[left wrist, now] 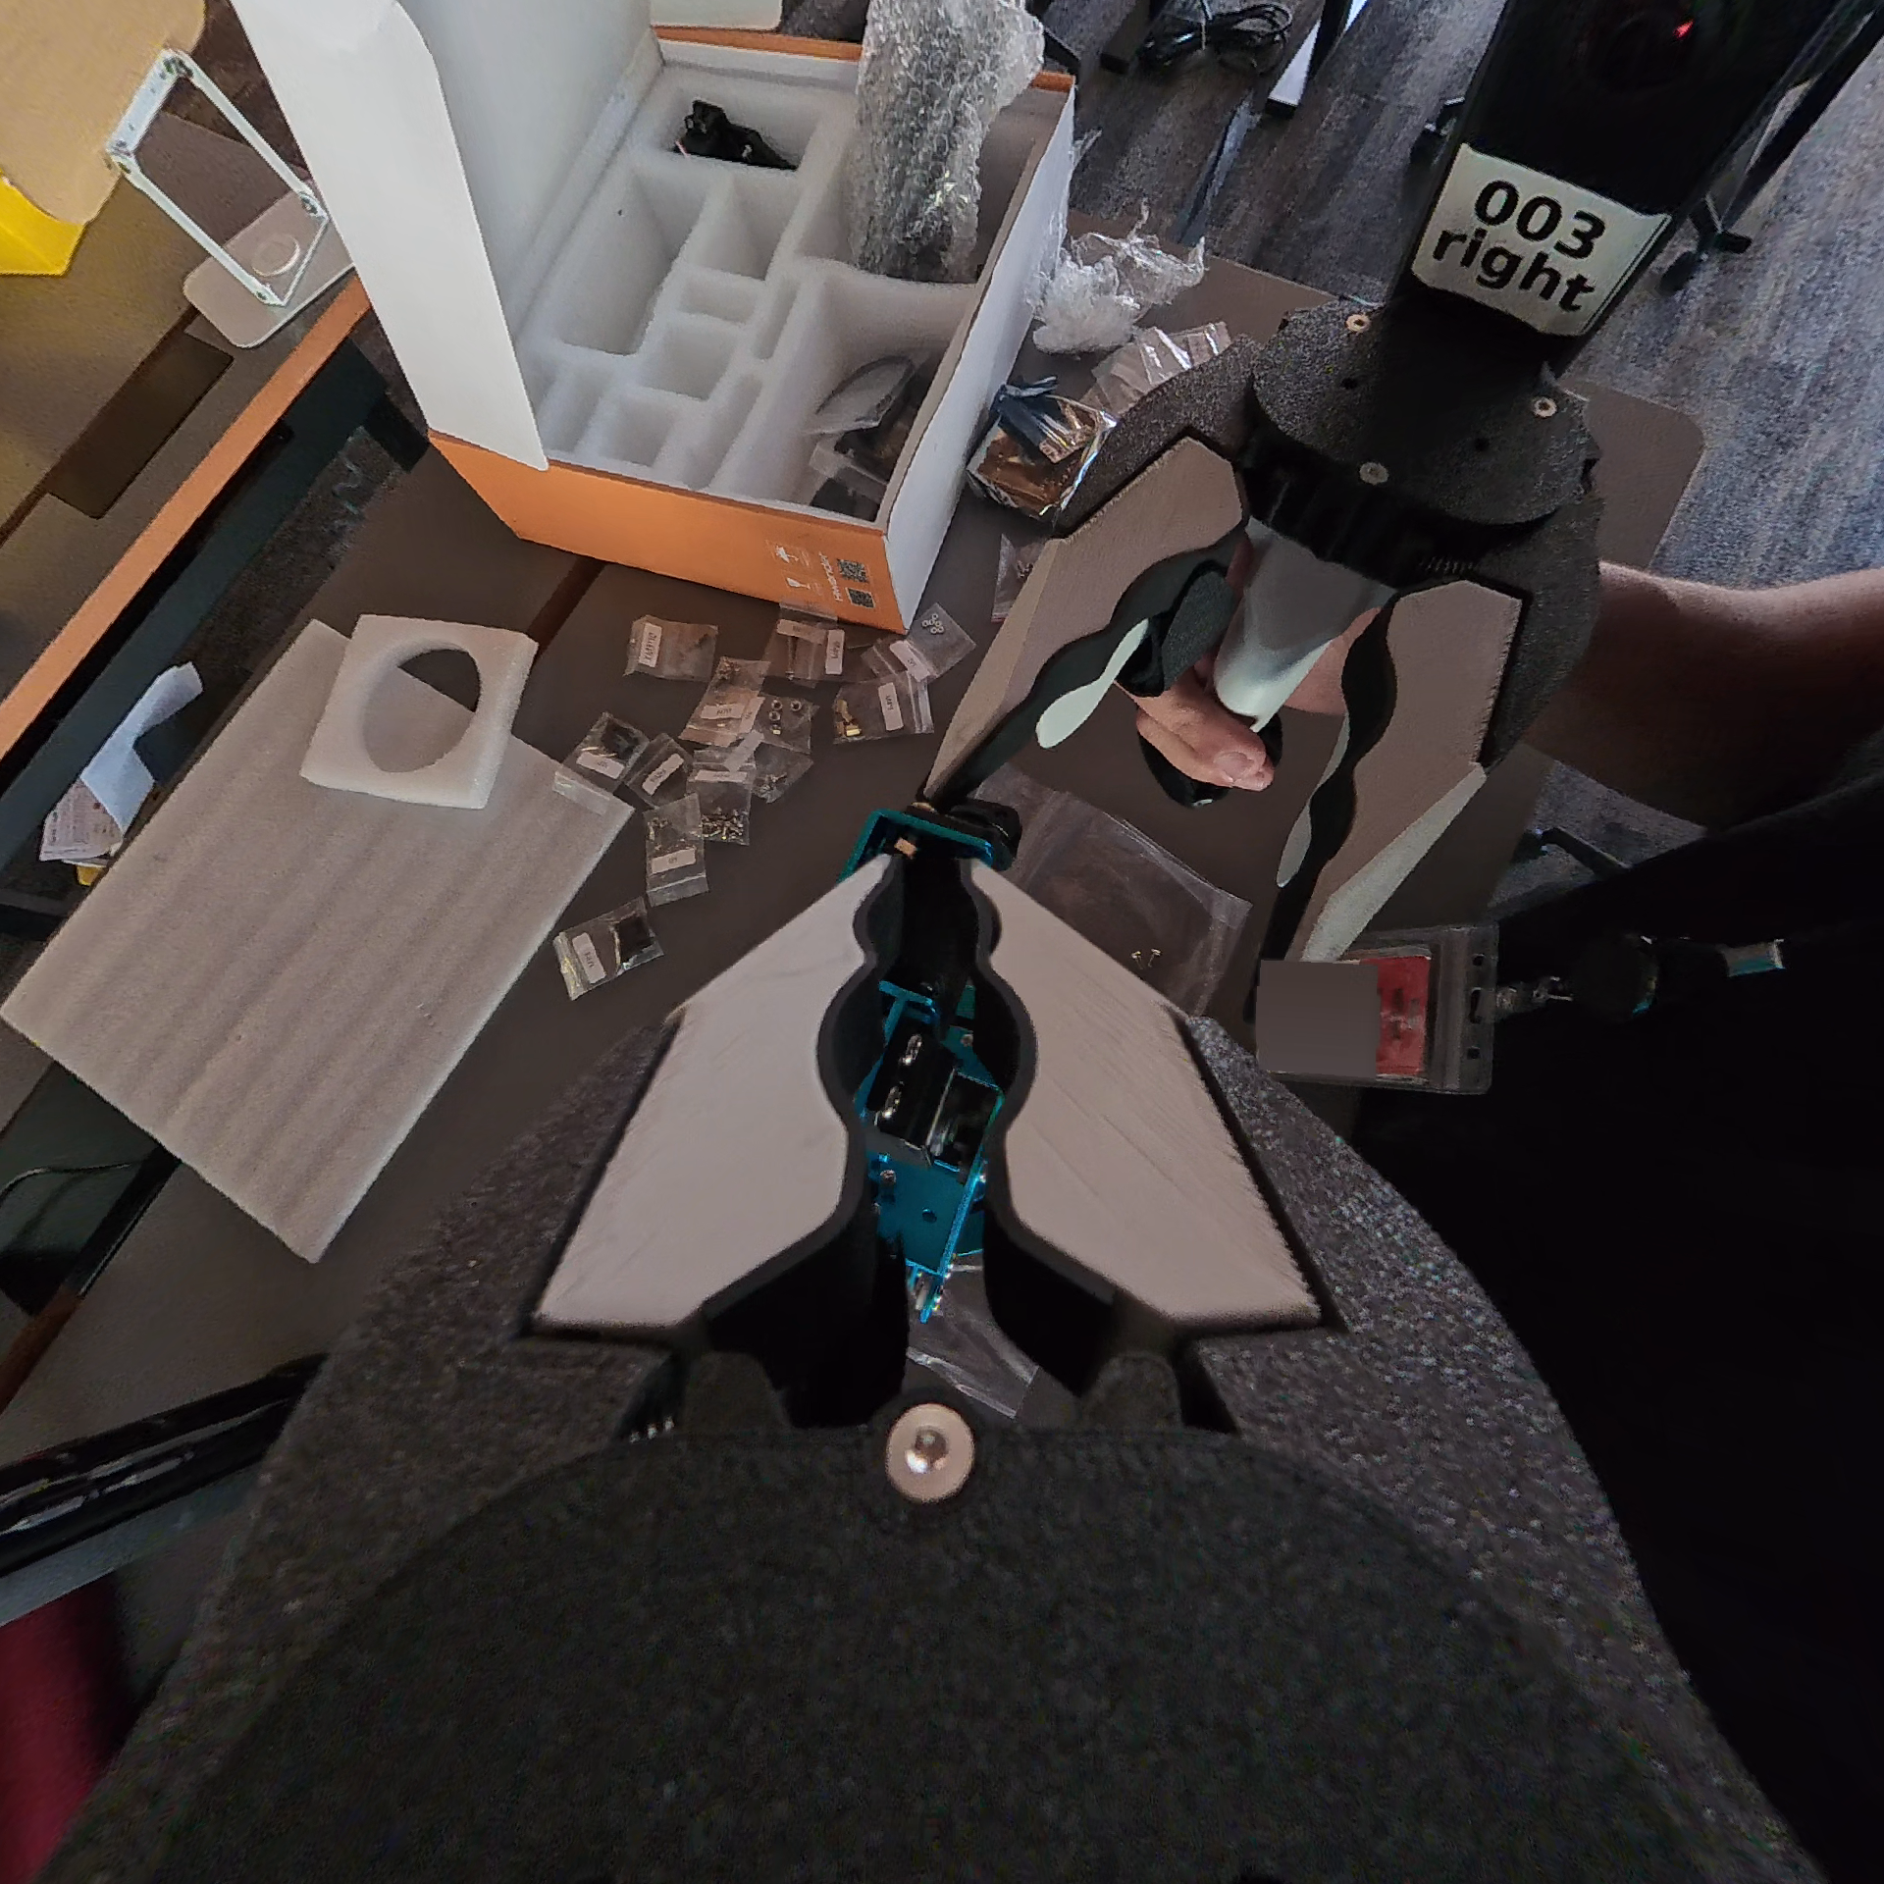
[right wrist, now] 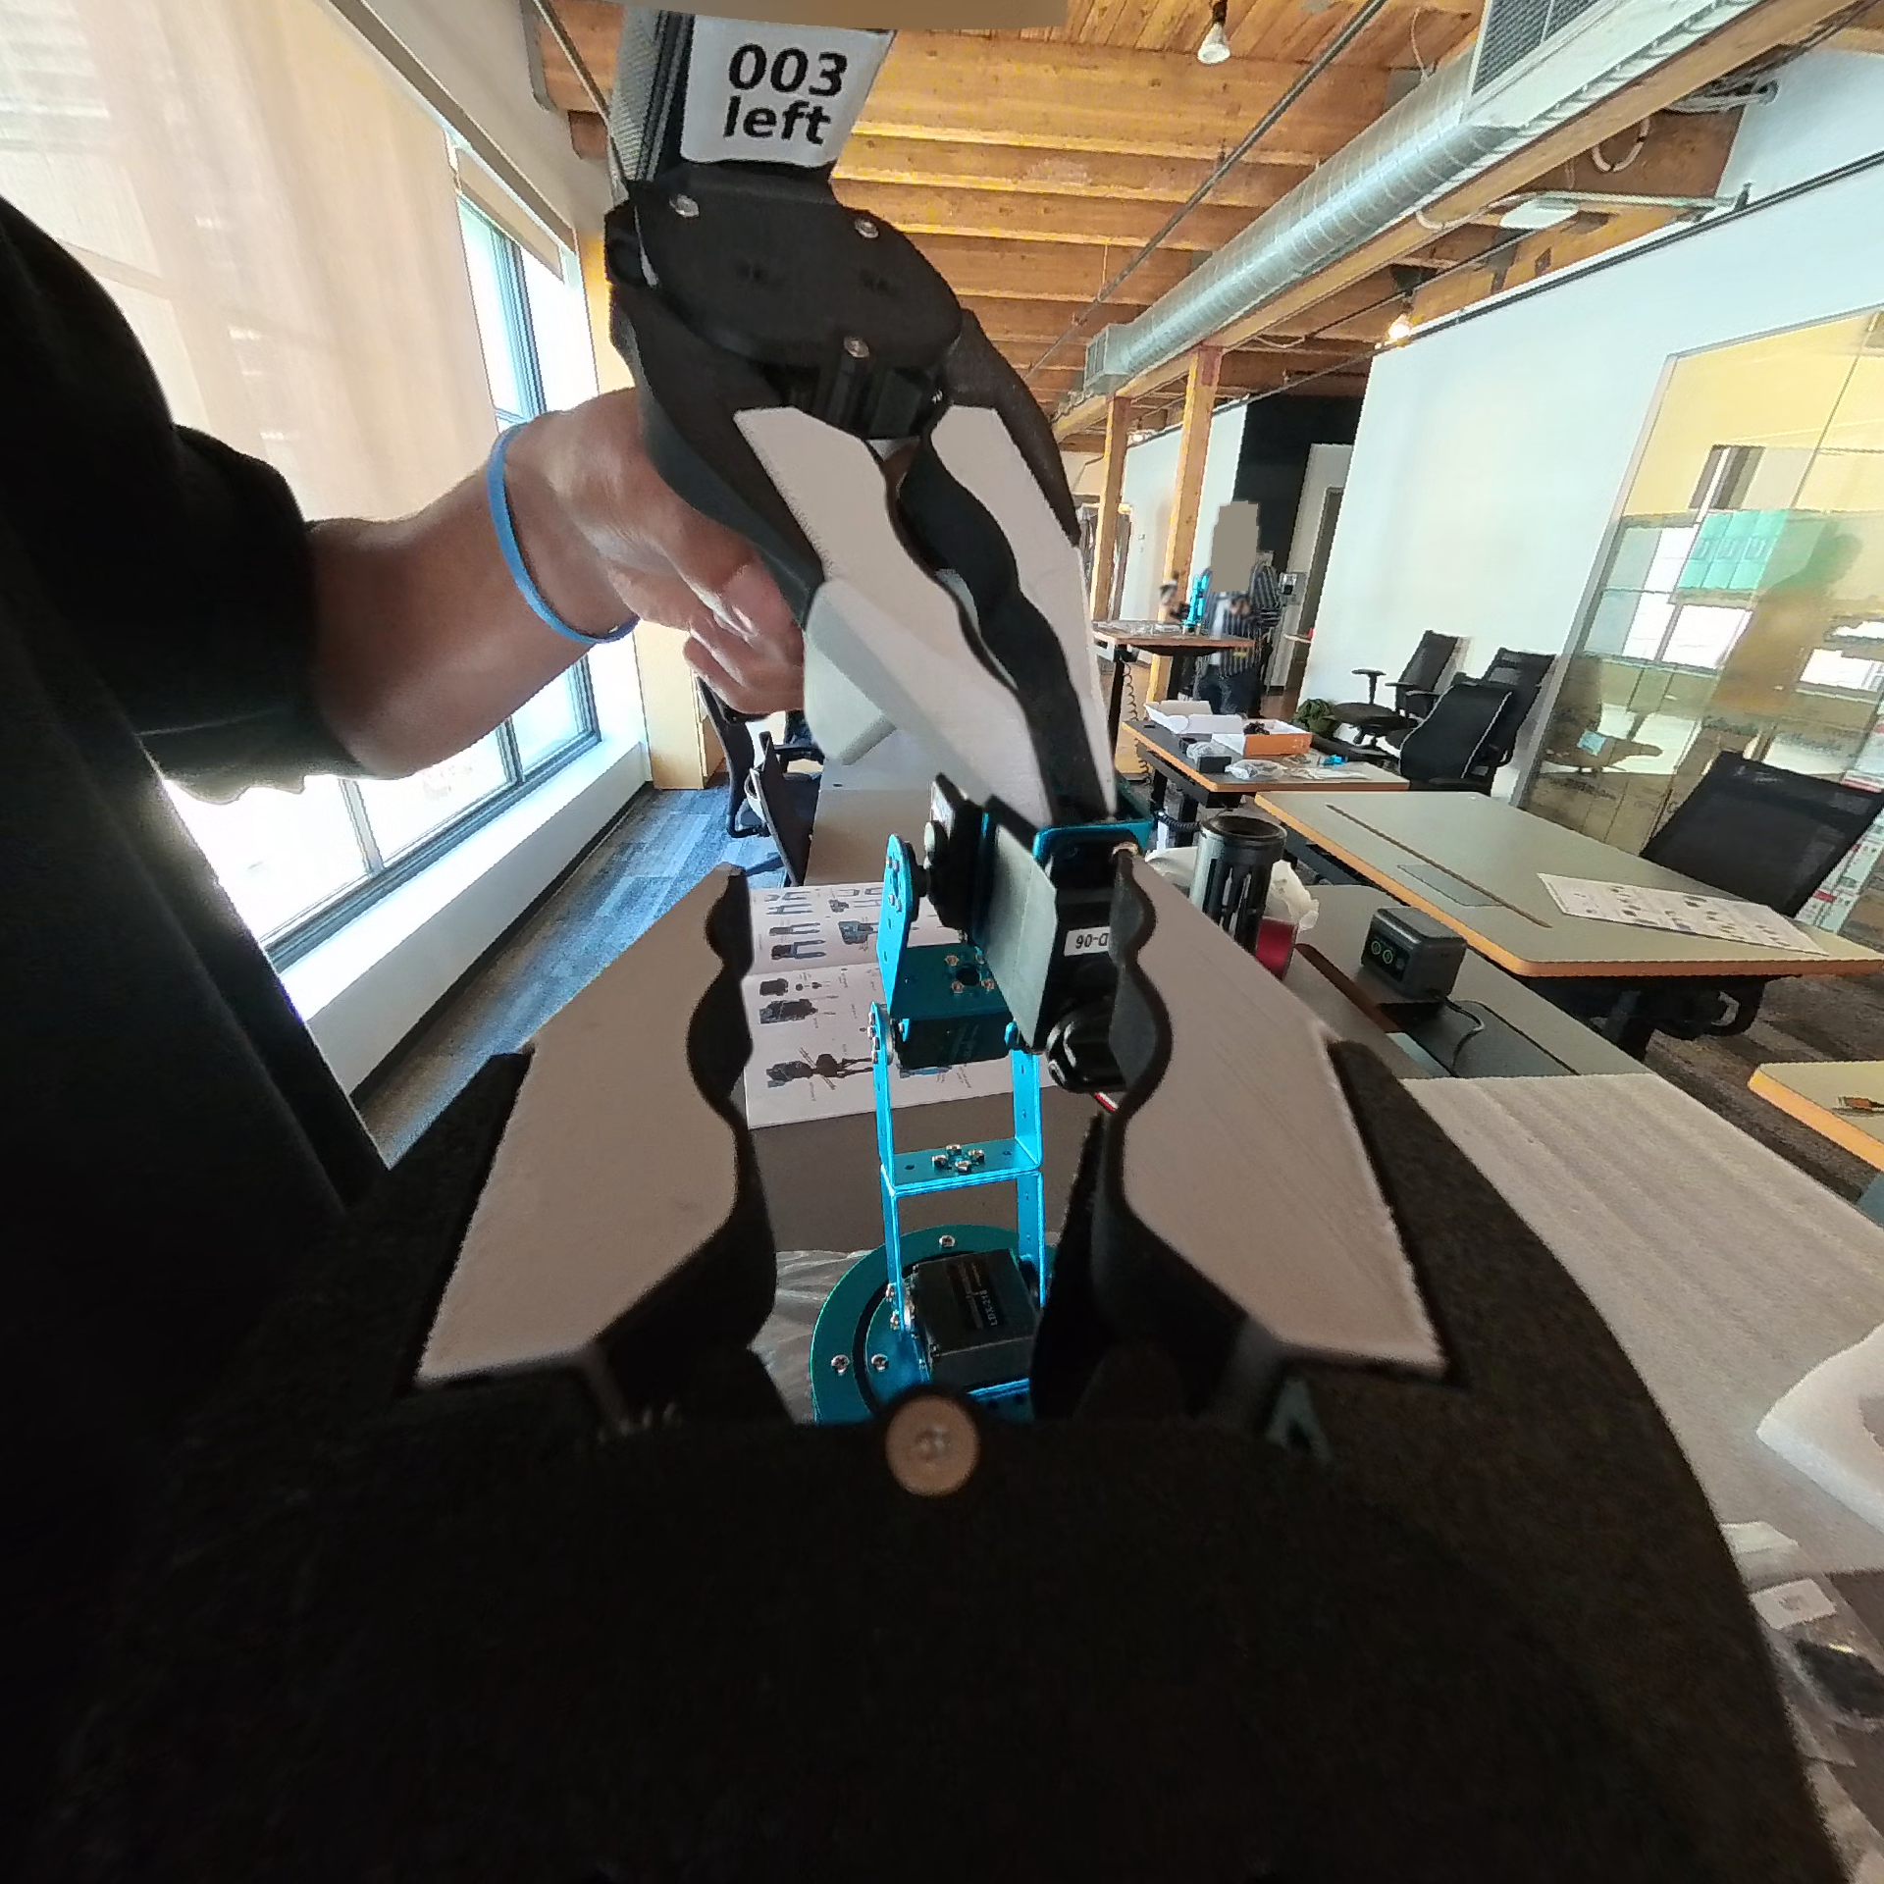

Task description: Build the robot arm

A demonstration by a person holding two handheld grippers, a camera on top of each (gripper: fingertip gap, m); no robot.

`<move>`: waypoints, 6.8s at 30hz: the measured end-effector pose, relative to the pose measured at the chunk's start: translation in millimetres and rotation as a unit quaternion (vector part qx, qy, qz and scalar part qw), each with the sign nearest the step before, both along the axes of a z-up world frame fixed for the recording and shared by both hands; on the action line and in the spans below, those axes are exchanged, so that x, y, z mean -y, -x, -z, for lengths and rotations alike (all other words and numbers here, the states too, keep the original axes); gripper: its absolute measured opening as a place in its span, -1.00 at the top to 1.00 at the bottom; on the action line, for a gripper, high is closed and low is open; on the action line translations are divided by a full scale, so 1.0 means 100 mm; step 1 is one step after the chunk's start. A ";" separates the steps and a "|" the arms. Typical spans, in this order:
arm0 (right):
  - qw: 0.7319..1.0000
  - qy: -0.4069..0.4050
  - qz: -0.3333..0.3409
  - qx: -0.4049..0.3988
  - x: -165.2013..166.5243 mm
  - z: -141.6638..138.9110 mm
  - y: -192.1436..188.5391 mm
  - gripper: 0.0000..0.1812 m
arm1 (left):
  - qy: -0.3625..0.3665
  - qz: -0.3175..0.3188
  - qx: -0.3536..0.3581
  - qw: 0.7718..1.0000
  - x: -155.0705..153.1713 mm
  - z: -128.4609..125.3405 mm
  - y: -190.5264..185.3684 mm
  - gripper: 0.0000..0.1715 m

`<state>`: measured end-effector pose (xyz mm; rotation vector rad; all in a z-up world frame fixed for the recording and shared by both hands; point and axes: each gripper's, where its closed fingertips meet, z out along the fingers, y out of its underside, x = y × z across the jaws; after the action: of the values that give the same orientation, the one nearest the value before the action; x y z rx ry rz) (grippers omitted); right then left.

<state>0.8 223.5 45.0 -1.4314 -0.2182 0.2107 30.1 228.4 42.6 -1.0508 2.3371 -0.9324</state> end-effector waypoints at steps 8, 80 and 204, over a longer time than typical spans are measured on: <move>1.000 0.002 0.001 0.000 0.00 0.00 -0.01 0.24 | 0.017 0.008 -0.005 1.000 0.01 0.00 0.00 0.91; 0.999 0.020 0.034 0.011 -0.07 0.01 0.00 0.23 | 0.031 0.127 0.058 0.990 0.14 -0.04 0.21 0.49; 0.781 0.364 -0.323 0.392 0.13 0.10 -0.12 0.13 | 0.002 -0.509 0.388 0.769 -0.37 -0.06 -0.03 0.20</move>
<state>13.1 210.7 35.1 -2.1161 -1.4671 0.2571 33.3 265.7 49.1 -1.3322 0.8447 -0.6807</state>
